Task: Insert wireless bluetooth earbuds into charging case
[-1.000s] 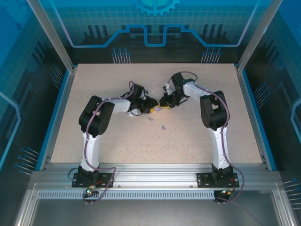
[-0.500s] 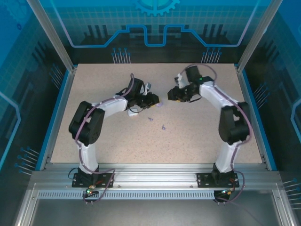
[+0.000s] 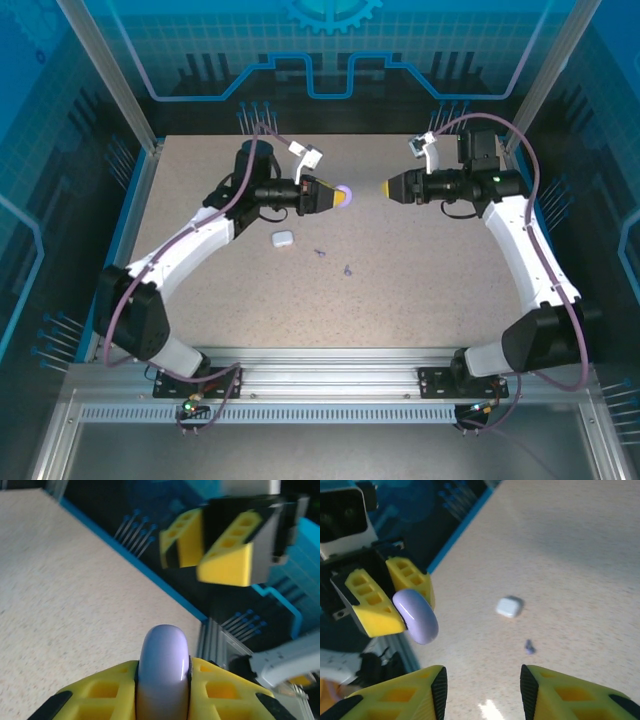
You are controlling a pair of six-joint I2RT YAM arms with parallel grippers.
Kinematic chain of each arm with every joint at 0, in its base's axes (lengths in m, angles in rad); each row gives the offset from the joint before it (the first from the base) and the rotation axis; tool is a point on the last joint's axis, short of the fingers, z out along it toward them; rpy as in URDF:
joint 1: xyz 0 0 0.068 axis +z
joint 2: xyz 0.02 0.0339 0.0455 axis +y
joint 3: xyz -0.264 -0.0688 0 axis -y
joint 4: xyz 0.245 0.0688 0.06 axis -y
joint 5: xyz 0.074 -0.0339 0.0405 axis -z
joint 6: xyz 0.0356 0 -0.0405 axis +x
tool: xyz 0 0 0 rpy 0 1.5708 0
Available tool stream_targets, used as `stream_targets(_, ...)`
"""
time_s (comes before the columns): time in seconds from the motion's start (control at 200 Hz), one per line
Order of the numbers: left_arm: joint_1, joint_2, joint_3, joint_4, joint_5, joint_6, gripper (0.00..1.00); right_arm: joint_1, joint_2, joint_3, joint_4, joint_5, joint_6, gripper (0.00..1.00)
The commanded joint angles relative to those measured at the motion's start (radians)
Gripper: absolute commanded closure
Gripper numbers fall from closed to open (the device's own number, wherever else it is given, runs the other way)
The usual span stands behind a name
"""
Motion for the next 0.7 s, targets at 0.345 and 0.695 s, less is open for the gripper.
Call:
stream_targets(0.345,-0.051,-0.106,0.083,-0.125,0.195,0.179,0.88,0.158,-0.076,0.060,-0.181,-0.224,-0.216,0.43)
stream_targets(0.695,-0.068,-0.123,0.084,-0.102,0.210,0.158,0.88,0.260,-0.016,0.115,-0.167,-0.158,-0.209,0.45)
